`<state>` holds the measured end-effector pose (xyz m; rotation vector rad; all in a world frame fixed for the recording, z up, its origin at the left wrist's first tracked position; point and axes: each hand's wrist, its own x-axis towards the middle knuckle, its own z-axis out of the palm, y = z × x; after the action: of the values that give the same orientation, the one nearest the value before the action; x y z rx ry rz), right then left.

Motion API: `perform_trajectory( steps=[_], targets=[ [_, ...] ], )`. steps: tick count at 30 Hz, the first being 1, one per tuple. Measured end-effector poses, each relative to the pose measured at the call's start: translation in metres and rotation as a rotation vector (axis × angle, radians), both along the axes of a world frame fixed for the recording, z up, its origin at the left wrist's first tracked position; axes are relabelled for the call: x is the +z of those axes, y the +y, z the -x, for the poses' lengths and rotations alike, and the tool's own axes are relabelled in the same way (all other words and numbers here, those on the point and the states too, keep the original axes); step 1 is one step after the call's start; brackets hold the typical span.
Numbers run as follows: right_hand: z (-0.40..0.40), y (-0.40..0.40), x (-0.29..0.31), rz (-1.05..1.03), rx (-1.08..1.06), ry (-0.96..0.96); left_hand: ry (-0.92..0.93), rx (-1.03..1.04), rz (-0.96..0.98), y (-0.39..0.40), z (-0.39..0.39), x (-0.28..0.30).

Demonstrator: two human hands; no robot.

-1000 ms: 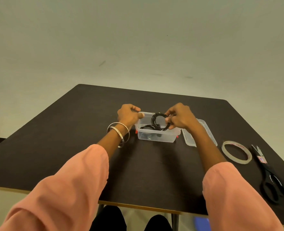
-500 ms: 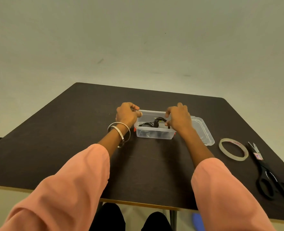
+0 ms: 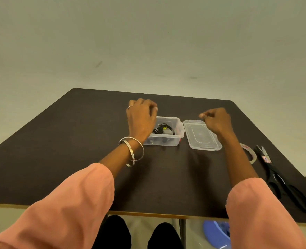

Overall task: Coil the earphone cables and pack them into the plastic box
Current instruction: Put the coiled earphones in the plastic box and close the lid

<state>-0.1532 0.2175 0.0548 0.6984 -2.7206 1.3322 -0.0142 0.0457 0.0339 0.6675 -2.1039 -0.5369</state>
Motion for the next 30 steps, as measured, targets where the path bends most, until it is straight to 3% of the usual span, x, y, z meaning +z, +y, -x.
perform_trajectory(
  steps=[3,6,13,17,20,23,26,30],
  targets=[
    [0.002,0.026,-0.003,-0.029,-0.060,0.000,0.067,-0.308,0.005,0.041,0.006,0.008],
    [0.006,0.039,-0.015,-0.130,-0.083,-0.010,-0.050,-0.498,-0.004,0.084,0.018,0.001],
    [0.001,0.053,-0.036,-0.573,-0.040,0.144,-0.537,-0.394,-0.096,0.127,0.030,-0.025],
    [-0.003,0.054,-0.038,-0.646,-0.001,0.073,-0.573,-0.411,-0.222,0.130,0.033,-0.032],
    [-0.001,0.055,-0.038,-0.486,-0.058,0.053,-0.472,-0.441,-0.443,0.129,0.031,-0.028],
    [0.004,0.060,-0.032,-0.121,-0.133,0.033,-0.356,-0.503,-0.627,0.127,0.026,-0.019],
    [0.002,0.062,-0.015,0.337,-0.214,-0.144,-0.252,-0.564,-0.774,0.124,0.025,-0.010],
    [-0.004,0.064,0.008,0.621,-0.225,-0.180,-0.154,-0.650,-0.893,0.113,0.023,0.012]
  ],
)
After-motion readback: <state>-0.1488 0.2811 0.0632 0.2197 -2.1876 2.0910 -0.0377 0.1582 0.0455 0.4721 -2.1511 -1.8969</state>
